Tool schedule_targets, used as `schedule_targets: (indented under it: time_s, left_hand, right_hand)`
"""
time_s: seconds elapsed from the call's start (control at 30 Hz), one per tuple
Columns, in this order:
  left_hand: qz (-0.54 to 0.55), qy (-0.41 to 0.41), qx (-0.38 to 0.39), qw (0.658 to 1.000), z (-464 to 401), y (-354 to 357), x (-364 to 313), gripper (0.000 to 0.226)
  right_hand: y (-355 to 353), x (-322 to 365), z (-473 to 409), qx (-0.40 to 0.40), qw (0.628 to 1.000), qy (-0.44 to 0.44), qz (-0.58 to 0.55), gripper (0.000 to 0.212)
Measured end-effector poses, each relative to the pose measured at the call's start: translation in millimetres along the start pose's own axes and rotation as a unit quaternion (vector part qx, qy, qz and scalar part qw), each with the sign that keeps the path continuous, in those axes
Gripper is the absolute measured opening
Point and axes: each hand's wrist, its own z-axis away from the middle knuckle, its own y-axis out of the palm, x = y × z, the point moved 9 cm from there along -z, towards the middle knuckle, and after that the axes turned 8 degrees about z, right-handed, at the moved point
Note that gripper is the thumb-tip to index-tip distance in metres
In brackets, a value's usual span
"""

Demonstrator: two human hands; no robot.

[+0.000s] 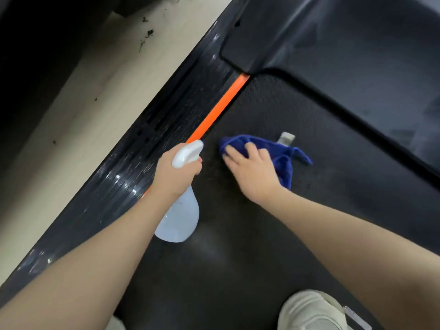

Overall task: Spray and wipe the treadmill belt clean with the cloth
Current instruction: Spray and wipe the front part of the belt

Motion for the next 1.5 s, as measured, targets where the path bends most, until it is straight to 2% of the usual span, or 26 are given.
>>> schedule_targets:
  time_s: [0.07, 0.13, 0.17, 0.23, 0.27, 0.3, 0.33, 0.43, 0.47, 0.53, 0.6, 0.67, 0.77, 0.83, 0.9, 1.0, 1.1, 1.23, 1.27, 1.33, 1.4, 1.43, 1.5]
  left_hand:
    - [0.019, -0.009, -0.025, 0.999, 4, -7, 4, 0.044]
    - [0.031, -0.011, -0.037, 0.999, 9, -11, 5, 0.041]
    - [0.034, -0.012, -0.043, 0.998, 12, -14, 6, 0.039]
    - [0.039, -0.021, -0.056, 0.997, 16, -18, 7, 0.037]
    - [0.039, -0.025, -0.057, 0.997, 16, -18, 7, 0.037]
    - [0.039, -0.029, -0.057, 0.997, 15, -17, 6, 0.037]
    - [0.037, -0.034, -0.054, 0.997, 13, -16, 7, 0.037]
    - [0.016, -0.044, -0.032, 0.998, 9, -7, 5, 0.037]
    - [-0.004, -0.041, -0.027, 0.999, 9, -3, 4, 0.042]
    - [-0.042, -0.035, -0.036, 0.998, 11, -2, 3, 0.047]
    - [-0.070, -0.036, -0.048, 0.996, 13, -1, 3, 0.034]
    - [-0.078, -0.039, -0.041, 0.995, 15, 6, 4, 0.028]
    - [-0.102, -0.012, 0.036, 0.994, 20, 33, -3, 0.025]
    - [-0.122, 0.007, 0.113, 0.986, 28, 59, -6, 0.031]
    - [-0.134, 0.022, 0.155, 0.979, 36, 76, -9, 0.029]
    - [-0.131, 0.016, 0.129, 0.983, 35, 74, -12, 0.007]
    - [-0.101, 0.022, 0.080, 0.991, 31, 54, -14, 0.015]
    - [-0.067, 0.047, 0.025, 0.996, 27, 15, -13, 0.015]
    - [-0.066, 0.057, 0.010, 0.996, 24, 5, -14, 0.012]
    - [-0.046, 0.060, -0.019, 0.997, 15, -14, -9, 0.022]
    - [-0.021, 0.047, -0.032, 0.998, 7, -25, -4, 0.026]
    - [-0.011, 0.047, -0.034, 0.998, 3, -27, -2, 0.027]
    - [0.007, 0.048, -0.034, 0.998, -1, -29, 0, 0.025]
  right_hand:
    - [1, 35, -5, 0.008, 0.991, -0.132, 0.018, 0.053]
    - [2, 23, -19, 0.005, 0.988, -0.148, 0.052, 0.053]
    - [1, 6, -29, 0.000, 0.993, -0.103, 0.058, 0.053]
    - [-7, -41, -43, -0.019, 0.997, 0.077, -0.002, 0.055]
    - [-9, -51, -44, -0.019, 0.990, 0.141, -0.023, 0.055]
    - [-13, -47, -45, -0.021, 0.988, 0.151, -0.033, 0.054]
    - [-14, -32, -45, -0.025, 0.993, 0.113, -0.028, 0.053]
    - [-1, 34, -14, -0.006, 0.991, -0.132, -0.004, 0.055]
    - [4, 33, -4, 0.006, 0.989, -0.145, -0.028, 0.054]
    - [3, -1, 7, -0.026, 0.989, -0.076, -0.125, 0.050]
    - [0, -36, 22, -0.065, 0.980, -0.011, -0.189, 0.045]
    - [3, -65, 38, -0.100, 0.972, 0.054, -0.204, 0.043]
    - [3, -104, 58, -0.118, 0.934, 0.200, -0.270, 0.044]
    - [0, -122, 73, -0.123, 0.914, 0.259, -0.287, 0.047]
    - [-2, -126, 84, -0.111, 0.908, 0.270, -0.300, 0.051]
    - [-2, -110, 84, -0.091, 0.908, 0.250, -0.324, 0.060]
    - [1, -90, 63, -0.080, 0.917, 0.229, -0.316, 0.064]
    - [4, -69, 27, -0.105, 0.932, 0.252, -0.237, 0.041]
    - [8, -66, 25, -0.105, 0.930, 0.272, -0.225, 0.041]
    - [16, -58, 27, -0.097, 0.931, 0.291, -0.197, 0.048]
    - [12, -35, 27, -0.117, 0.949, 0.238, -0.172, 0.053]
    - [9, -16, 21, -0.119, 0.962, 0.180, -0.164, 0.053]
    - [10, 30, 4, -0.074, 0.990, 0.027, -0.120, 0.053]
